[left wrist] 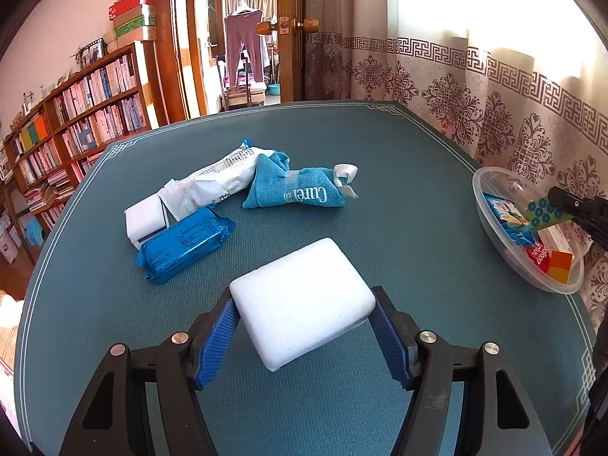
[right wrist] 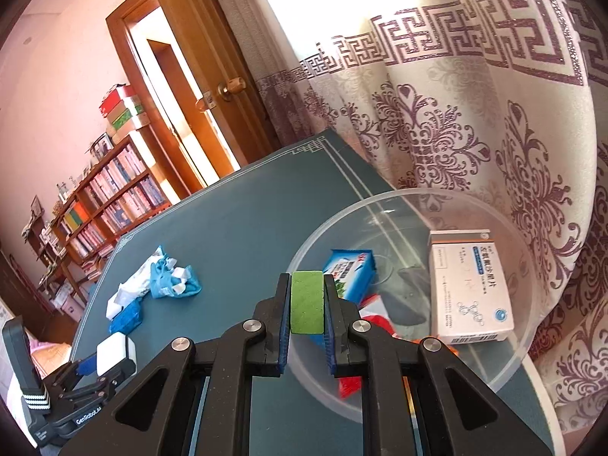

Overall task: Organize objects
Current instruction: 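Carry the sponge and green block toward the clear bowl with both grippers, then lower the green block into the bowl with the right gripper while the left brings the sponge over it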

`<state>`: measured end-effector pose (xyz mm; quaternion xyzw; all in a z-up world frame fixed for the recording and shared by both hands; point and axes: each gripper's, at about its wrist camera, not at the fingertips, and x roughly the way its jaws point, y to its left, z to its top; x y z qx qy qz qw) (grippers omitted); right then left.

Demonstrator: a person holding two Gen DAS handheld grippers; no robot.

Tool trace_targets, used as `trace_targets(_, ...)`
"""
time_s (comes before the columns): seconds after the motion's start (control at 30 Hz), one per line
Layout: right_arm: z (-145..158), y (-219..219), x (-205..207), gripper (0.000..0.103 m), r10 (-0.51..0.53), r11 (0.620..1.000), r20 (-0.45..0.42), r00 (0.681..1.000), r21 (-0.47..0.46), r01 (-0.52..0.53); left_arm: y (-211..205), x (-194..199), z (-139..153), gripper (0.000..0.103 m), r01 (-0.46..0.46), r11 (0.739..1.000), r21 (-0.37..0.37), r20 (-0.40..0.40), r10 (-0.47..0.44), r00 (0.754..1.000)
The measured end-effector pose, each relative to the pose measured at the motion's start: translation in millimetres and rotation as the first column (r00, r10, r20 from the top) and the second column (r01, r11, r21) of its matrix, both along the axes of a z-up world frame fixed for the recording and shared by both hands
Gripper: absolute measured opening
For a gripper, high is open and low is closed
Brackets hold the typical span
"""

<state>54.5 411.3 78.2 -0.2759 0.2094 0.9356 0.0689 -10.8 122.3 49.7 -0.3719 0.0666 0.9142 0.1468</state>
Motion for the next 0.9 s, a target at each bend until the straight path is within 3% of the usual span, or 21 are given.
trace_targets(0.47,-22,35,-9,0.016,-0.088,0.996,0.050,0.995,-0.014,0.089,25,-1,-3,0.071,0.045,0.999,-0.023,0.006,-0.045,0.999)
trace_targets(0.9,-20,44,-2,0.017,-0.130,0.991,0.039,0.991,-0.003,0.131,44,-1,-1,0.071,0.082,0.996,-0.033,0.002,-0.082,0.997)
